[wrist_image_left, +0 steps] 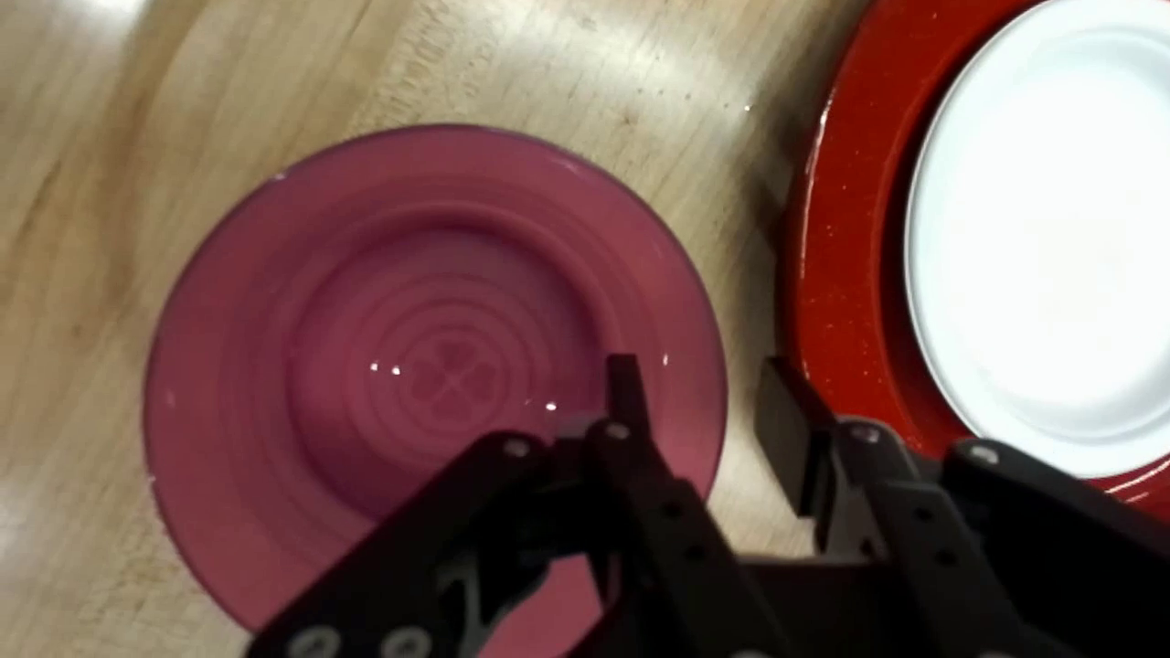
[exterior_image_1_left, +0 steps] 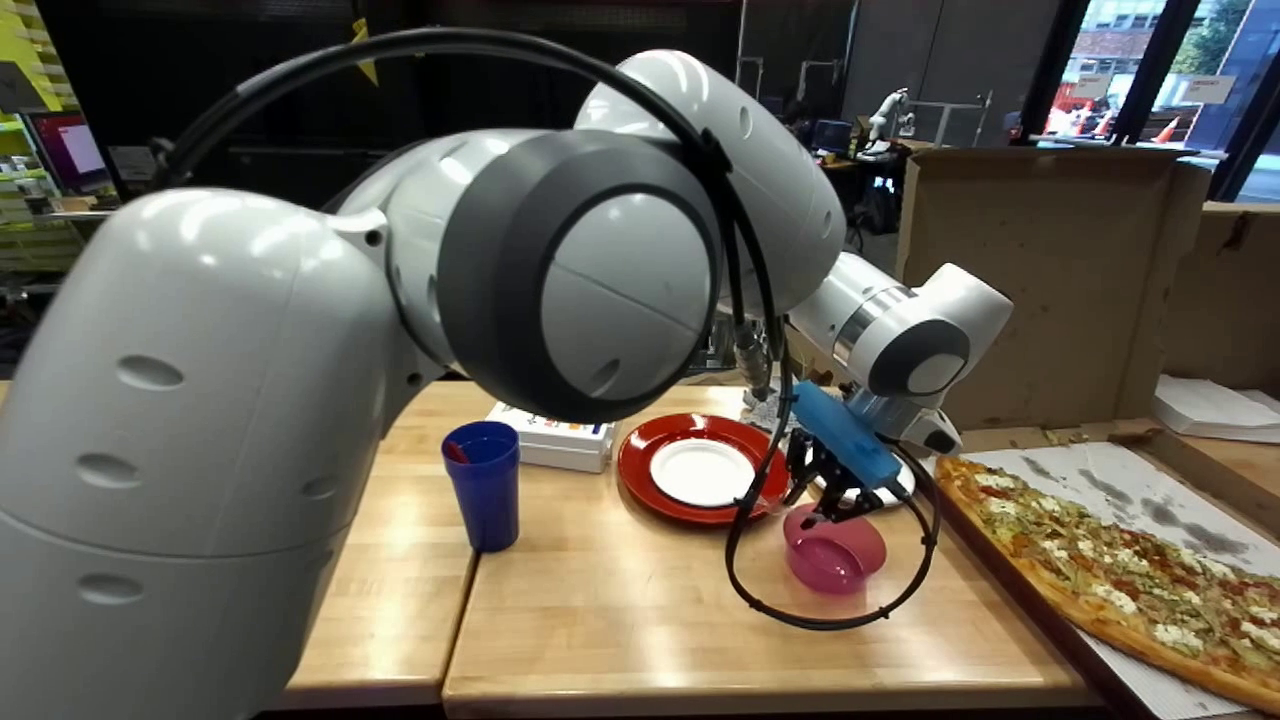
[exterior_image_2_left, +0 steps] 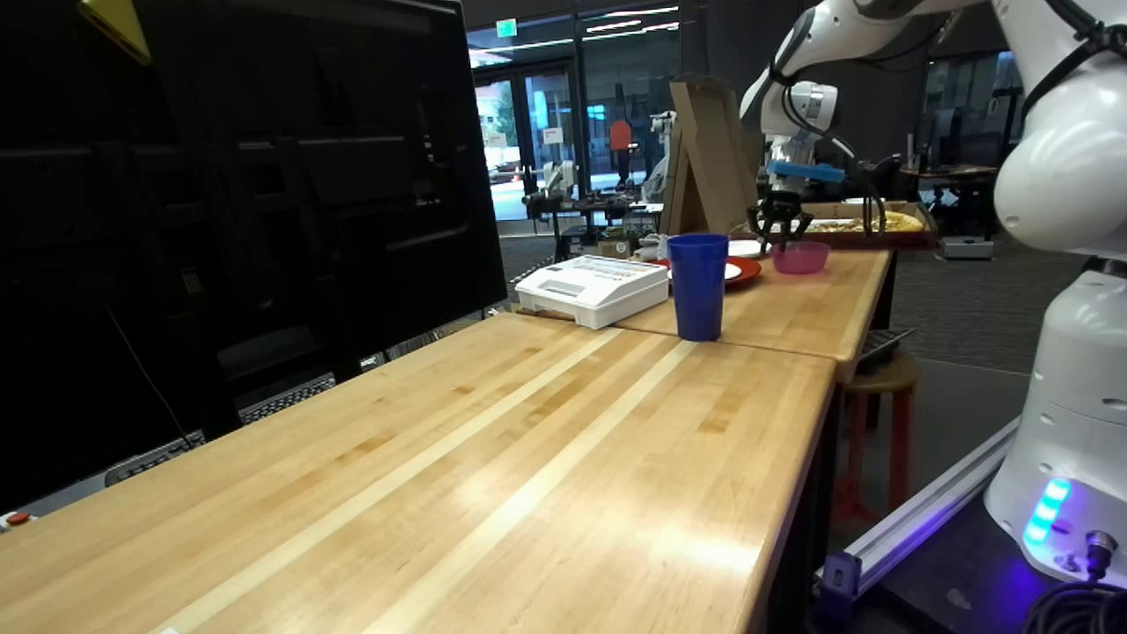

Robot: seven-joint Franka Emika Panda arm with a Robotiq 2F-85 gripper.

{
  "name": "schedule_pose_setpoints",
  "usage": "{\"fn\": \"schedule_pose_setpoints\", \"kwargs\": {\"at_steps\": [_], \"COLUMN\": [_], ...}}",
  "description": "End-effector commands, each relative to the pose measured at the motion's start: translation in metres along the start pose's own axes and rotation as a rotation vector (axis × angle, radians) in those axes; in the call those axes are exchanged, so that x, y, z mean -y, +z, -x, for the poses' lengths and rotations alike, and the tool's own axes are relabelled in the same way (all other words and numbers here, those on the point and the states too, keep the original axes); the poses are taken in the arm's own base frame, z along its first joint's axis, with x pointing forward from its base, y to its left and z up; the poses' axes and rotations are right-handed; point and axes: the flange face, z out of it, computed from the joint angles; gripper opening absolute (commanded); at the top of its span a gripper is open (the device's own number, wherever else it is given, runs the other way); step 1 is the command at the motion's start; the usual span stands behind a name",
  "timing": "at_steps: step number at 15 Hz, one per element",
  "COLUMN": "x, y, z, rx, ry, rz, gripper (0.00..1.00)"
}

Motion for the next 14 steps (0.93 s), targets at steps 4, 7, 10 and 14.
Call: {"fn": "schedule_pose_setpoints", "kwargs": {"at_steps": [4,7,10,14], "x": [-0.002,-0.002,0.000,0.002], "y": [-0.012,-0.018,-0.023,-0.025], "z": [0.000,0.000,0.001,0.001], "rx": [-0.021,-0.030,-0.034,-0.037], "ry": [0.012,0.008,0.000,-0.010], "rz": [0.013,0.012,0.017,0.030], "gripper": [0.00,0.02,0.02,0.02]}}
